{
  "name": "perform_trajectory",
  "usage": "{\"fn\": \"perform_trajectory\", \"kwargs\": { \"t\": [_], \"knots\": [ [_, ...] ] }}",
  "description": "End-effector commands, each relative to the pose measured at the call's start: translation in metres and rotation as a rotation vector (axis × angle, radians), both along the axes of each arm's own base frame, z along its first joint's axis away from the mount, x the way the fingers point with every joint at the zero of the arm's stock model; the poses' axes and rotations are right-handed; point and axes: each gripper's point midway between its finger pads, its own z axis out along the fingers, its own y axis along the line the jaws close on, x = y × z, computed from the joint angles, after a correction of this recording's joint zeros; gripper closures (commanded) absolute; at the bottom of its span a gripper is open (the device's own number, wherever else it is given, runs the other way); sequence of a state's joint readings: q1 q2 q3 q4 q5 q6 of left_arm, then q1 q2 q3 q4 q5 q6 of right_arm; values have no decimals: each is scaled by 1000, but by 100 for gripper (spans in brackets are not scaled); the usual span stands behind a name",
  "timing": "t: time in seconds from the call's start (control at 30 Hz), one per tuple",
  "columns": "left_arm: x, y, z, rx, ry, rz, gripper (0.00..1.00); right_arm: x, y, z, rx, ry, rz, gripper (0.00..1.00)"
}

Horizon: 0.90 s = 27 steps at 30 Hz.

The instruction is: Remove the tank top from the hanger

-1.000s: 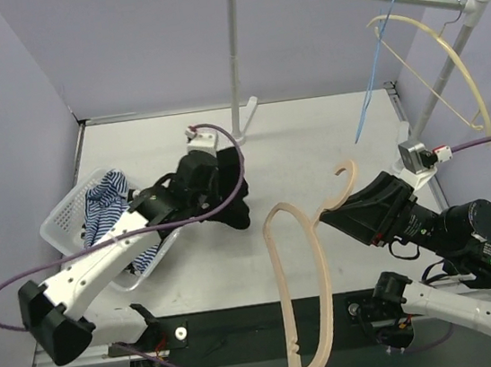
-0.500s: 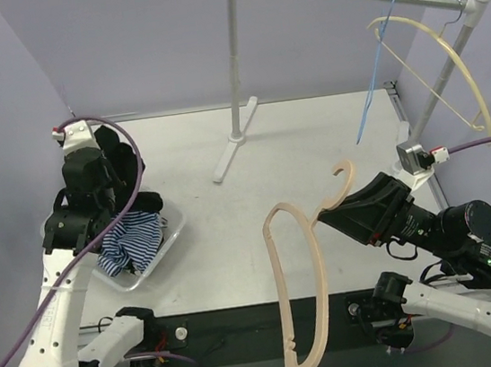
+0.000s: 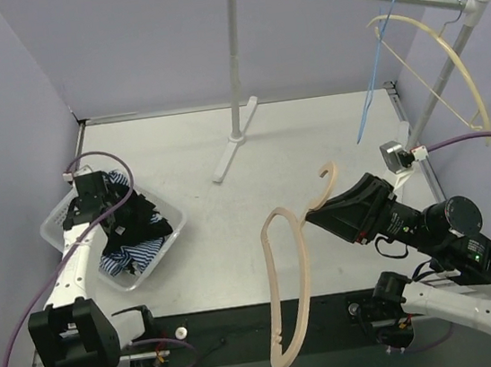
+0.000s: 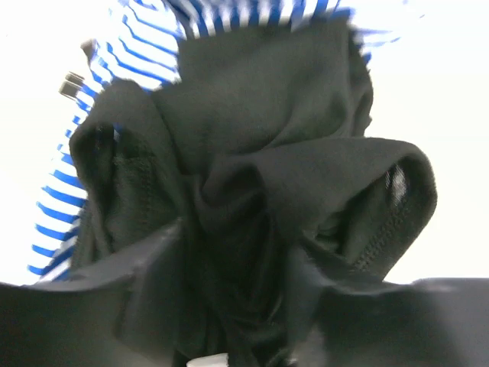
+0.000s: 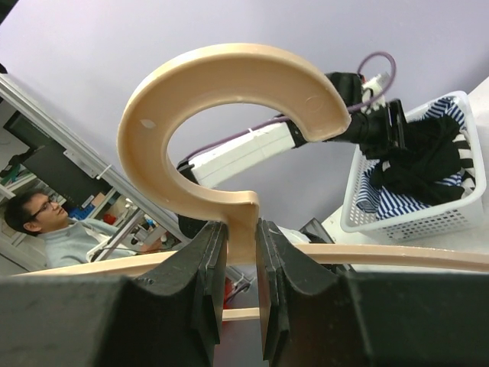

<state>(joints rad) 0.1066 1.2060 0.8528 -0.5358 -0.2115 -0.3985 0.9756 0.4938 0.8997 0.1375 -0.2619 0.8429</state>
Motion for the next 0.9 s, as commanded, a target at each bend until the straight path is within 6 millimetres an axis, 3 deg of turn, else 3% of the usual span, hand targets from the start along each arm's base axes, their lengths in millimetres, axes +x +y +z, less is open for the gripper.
{"fn": "perform_trajectory", "kwargs": {
  "t": [0.0,0.1,0.17,0.23,0.5,0.6,0.63,0.73,0.77,0.83,0.87],
  "knots": [
    [16,23,71,65,-215,144,34,2,5,11,42,-12,9,100],
    [13,24,90,88,-253,129,24,5,9,7,28,-11,6,100],
    [10,21,105,85,-282,105,22,10,11,0,1,-5,-12,100],
    [14,7,122,45,-325,33,3,15,15,-11,-40,4,-28,100],
    [11,-80,194,-156,-513,-374,3,59,16,-76,-364,-35,-224,100],
    [-6,-120,233,-248,-685,-570,3,76,20,-88,-418,-42,-283,100],
    [-23,-138,243,-299,-737,-670,3,82,23,-95,-438,-36,-295,100],
    [-49,-163,275,-346,-867,-837,5,99,23,-105,-508,-45,-364,100],
    [-63,-175,281,-376,-881,-933,6,105,21,-101,-526,-55,-391,100],
    [-83,-187,289,-387,-898,-1038,7,121,15,-114,-640,-67,-463,100],
    [-93,-193,290,-398,-896,-1094,8,125,13,-109,-653,-75,-483,100]
  ]
}}
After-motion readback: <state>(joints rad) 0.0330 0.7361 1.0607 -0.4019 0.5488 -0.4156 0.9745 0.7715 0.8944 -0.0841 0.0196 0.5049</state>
